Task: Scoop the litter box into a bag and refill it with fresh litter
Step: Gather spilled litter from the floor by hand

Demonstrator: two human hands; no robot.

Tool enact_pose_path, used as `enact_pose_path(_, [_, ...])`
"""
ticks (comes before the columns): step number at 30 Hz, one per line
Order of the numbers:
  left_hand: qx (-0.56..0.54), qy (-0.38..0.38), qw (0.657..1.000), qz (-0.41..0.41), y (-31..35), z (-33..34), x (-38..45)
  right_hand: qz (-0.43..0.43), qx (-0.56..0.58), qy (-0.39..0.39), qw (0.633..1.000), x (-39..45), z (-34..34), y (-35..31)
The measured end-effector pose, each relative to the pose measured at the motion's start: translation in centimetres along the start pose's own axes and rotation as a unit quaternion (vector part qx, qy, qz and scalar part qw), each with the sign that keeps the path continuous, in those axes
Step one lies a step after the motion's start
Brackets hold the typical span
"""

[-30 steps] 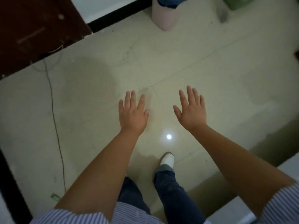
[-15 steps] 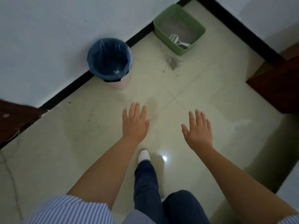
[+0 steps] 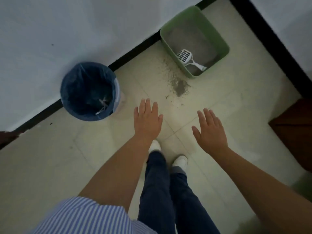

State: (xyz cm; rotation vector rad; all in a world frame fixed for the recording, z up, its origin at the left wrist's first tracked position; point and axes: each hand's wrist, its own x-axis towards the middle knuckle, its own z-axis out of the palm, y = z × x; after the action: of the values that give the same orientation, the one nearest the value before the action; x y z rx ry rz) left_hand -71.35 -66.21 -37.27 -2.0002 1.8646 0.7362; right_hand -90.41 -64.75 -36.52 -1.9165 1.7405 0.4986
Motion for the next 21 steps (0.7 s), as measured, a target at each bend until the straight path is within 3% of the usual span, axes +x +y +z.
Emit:
enact_pose_path(5, [-0.019,-0.023,0.999,-0.019,0.1,-0.9,7.8,-0.044,-0.035,-0.02,0.998,9.4,-3.2,1.8])
enact_pose_path(10, [-0.035,0.007,0.999,-0.031,0.1,-0.4,16.3,-0.067,-0.041,-0.012,0.997,19.6,-3.7,2.2])
enact_pose_path(14, [-0.04,-0.001,0.998,-0.057,0.8,3.7,22.2,-0.111,-0.024,-0.005,0.994,26.3,0.7,3.1])
enact_pose_path(17, [-0.054,0.004,0.994,-0.095,1.3,8.2,27.1,-0.134,-0.027,-0.044,0.99,31.7,5.6,5.0])
enact_pose_path(21, [-0.072,-0.015,0.99,-0.117,2.5,15.6,33.2,-0.111,-0.033,-0.035,0.993,38.3,13.4,8.1])
